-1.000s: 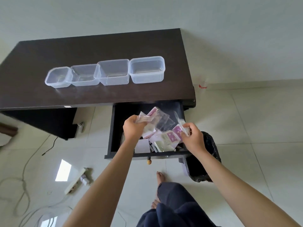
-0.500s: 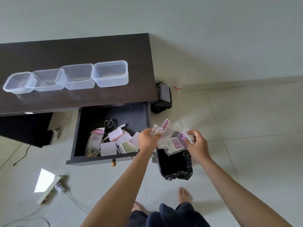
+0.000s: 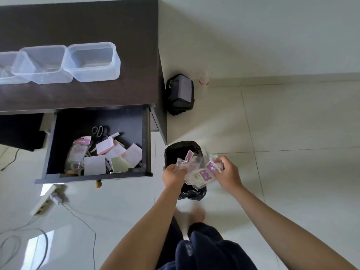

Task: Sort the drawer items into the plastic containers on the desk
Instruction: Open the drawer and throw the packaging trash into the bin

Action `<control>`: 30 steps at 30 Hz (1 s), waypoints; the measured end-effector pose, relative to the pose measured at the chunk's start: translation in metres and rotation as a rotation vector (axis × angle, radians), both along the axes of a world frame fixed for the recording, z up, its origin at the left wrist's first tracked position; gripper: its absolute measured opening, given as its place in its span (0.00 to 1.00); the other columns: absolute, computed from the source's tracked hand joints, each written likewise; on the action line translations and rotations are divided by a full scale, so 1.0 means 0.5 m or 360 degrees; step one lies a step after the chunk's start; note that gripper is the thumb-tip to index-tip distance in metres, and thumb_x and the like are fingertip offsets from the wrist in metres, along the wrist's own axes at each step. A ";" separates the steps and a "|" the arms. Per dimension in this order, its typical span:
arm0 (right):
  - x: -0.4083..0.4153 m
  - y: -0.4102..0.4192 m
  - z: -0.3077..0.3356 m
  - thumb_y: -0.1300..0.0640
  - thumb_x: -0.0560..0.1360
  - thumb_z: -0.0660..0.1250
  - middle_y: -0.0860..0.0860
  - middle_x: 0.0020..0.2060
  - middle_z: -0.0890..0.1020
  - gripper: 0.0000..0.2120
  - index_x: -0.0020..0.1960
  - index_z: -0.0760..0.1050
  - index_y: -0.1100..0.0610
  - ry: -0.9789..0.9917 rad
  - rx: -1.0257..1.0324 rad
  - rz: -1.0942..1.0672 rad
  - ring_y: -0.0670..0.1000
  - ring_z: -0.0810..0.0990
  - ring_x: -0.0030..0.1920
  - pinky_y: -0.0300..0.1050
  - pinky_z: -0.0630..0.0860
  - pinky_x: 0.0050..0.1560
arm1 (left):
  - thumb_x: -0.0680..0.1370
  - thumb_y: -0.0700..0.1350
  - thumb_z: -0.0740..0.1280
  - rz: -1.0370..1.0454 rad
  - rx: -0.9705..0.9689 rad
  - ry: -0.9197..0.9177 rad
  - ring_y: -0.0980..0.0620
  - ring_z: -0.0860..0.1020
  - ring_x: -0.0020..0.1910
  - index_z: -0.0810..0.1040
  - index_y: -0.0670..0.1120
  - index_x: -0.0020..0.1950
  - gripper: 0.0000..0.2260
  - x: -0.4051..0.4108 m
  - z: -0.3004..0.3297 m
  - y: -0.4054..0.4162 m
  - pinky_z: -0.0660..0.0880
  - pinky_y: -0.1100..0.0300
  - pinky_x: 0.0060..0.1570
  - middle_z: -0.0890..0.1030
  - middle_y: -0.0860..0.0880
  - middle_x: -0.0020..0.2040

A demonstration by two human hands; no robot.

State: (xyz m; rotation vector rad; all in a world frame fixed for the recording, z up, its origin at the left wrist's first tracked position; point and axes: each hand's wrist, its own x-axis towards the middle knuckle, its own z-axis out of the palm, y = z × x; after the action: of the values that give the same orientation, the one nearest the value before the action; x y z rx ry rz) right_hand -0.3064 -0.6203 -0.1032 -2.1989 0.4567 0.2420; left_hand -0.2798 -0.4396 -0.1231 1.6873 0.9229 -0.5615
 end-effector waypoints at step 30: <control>0.108 0.042 -0.394 0.56 0.71 0.70 0.51 0.72 0.66 0.36 0.75 0.60 0.52 0.0606 0.0151 0.0535 0.51 0.63 0.73 0.46 0.63 0.71 | 0.71 0.32 0.69 -0.0439 -0.0074 0.0207 0.58 0.74 0.36 0.59 0.53 0.75 0.38 0.074 -0.357 0.022 0.74 0.64 0.37 0.73 0.57 0.47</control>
State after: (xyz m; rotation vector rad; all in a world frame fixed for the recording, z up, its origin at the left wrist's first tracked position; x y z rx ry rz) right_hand -0.2525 -0.5994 -0.3003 -2.1287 0.2687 0.8556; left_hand -0.2428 -0.4288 -0.3015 1.7641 0.7656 -0.8791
